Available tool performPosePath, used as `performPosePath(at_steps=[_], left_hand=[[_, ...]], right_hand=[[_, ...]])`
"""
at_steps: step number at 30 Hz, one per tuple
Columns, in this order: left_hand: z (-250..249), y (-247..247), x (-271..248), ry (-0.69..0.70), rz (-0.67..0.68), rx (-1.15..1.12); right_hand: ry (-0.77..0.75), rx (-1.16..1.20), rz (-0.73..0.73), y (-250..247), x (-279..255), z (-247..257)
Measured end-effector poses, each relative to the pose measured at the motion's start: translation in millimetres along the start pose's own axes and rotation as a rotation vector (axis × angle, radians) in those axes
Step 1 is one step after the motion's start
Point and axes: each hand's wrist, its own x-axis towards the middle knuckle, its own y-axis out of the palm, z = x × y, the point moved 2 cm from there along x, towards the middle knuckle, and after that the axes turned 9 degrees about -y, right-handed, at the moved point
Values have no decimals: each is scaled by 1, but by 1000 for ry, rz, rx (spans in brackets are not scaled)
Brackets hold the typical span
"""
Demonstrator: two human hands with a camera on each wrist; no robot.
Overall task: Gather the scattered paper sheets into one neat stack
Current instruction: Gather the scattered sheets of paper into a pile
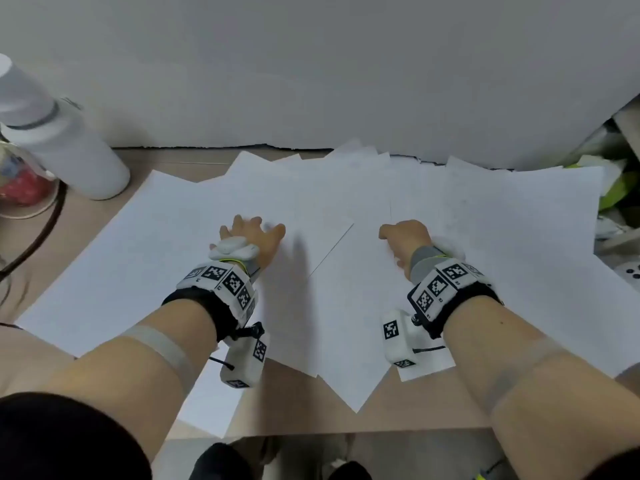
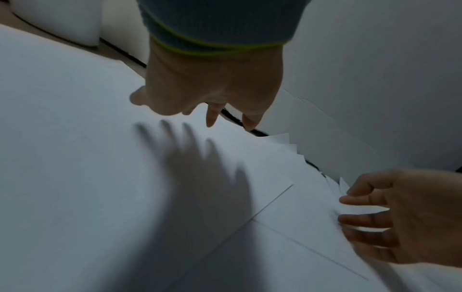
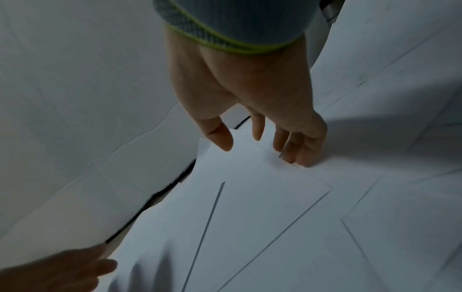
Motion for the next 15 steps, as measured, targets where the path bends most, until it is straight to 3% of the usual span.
performPosePath(at_steps=[6,11,15], left_hand=[[14,11,-15,14,78,15],[17,18,-26,165,53,4],[23,20,-22,207,45,-198]], right_hand=[[-34,227,59,14,-6,-11],[-42,351,87,39,-25,-20],[-51,449,51,62,-38,-25]])
